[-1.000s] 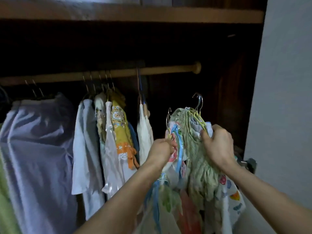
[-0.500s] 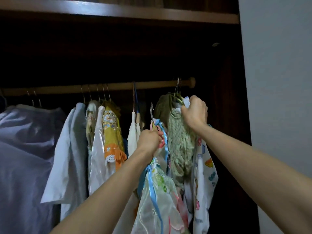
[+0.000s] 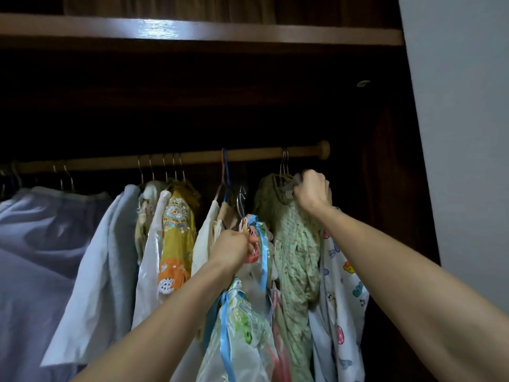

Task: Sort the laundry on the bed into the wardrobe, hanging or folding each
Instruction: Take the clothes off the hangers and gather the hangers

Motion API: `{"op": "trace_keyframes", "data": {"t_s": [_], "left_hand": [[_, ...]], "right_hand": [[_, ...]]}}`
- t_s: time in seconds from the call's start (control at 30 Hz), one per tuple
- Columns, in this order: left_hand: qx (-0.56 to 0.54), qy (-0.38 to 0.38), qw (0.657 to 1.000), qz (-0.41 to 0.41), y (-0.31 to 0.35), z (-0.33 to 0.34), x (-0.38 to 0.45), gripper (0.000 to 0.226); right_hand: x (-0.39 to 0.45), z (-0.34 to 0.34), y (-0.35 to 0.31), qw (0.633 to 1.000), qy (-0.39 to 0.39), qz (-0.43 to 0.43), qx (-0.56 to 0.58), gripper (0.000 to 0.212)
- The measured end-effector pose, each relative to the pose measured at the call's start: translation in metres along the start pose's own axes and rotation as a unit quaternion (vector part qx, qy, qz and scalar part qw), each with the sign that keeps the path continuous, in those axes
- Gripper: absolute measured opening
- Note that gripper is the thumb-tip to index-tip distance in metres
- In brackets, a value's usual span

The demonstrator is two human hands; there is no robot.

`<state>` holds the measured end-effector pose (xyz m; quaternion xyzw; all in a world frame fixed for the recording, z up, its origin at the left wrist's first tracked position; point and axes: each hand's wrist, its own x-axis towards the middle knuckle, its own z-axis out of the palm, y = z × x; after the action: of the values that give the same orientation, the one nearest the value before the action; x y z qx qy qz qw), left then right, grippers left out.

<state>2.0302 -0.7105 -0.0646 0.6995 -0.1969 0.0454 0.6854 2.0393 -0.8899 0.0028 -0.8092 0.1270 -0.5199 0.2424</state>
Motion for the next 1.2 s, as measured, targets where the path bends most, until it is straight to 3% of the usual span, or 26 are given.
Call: {"op": "trace_keyframes", "data": {"t_s": [0.1, 0.2, 0.3, 0.37, 0.53, 0.67, 0.77, 0.87, 0.93, 1.0, 1.07, 1.2], "left_hand": [[-0.006, 0.0, 1.0, -0.001, 0.001, -0.006, -0.005, 0.036], [0.011, 0.006, 1.0, 0.002, 0.005, -0.011, -0.007, 0.035], [0.007, 0.006, 1.0, 0.006, 0.011, -0.014, -0.008, 0.03], [0.007, 0.004, 1.0, 0.009, 0.013, -0.013, -0.008, 0.027], [0.004, 0.009, 1.0, 0.008, 0.014, -0.009, -0.002, 0.022], [-0.044, 0.04, 0.998, 0.008, 0.008, -0.001, 0.001, 0.028], [-0.038, 0.0, 0.999, -0.013, 0.006, -0.003, -0.007, 0.036], [-0.085, -0.054, 0.994, -0.05, 0.007, -0.002, -0.018, 0.036], [-0.134, -0.088, 0.983, -0.084, 0.007, 0.003, -0.026, 0.029], [-0.173, -0.12, 0.971, -0.111, 0.002, 0.009, -0.029, 0.023], [-0.217, -0.151, 0.953, -0.148, -0.004, 0.014, -0.029, 0.024], [-0.23, -0.138, 0.95, -0.162, -0.012, 0.022, -0.03, 0.023]], "right_hand": [[0.0, -0.005, 0.003, 0.998, -0.049, -0.003, -0.033, 0.009], [-0.002, -0.01, 0.007, 0.992, -0.072, -0.03, -0.103, 0.033], [-0.001, -0.014, 0.015, 0.965, -0.054, -0.167, -0.193, 0.048], [0.003, -0.019, 0.016, 0.937, -0.066, -0.214, -0.268, 0.039], [0.013, -0.041, 0.021, 0.917, -0.06, -0.19, -0.346, 0.023], [0.019, -0.058, 0.04, 0.903, -0.063, -0.147, -0.398, 0.03], [0.0, -0.05, 0.04, 0.878, -0.056, -0.162, -0.448, 0.036], [-0.054, -0.043, 0.021, 0.942, -0.02, -0.194, -0.274, 0.025], [-0.096, -0.044, 0.004, 0.981, -0.07, -0.152, -0.093, 0.028], [-0.131, -0.049, -0.007, 0.981, -0.18, -0.067, 0.041, 0.038], [-0.16, -0.057, -0.012, 0.957, -0.267, 0.008, 0.112, 0.046], [-0.198, -0.078, -0.013, 0.947, -0.293, 0.042, 0.128, 0.05]]}}
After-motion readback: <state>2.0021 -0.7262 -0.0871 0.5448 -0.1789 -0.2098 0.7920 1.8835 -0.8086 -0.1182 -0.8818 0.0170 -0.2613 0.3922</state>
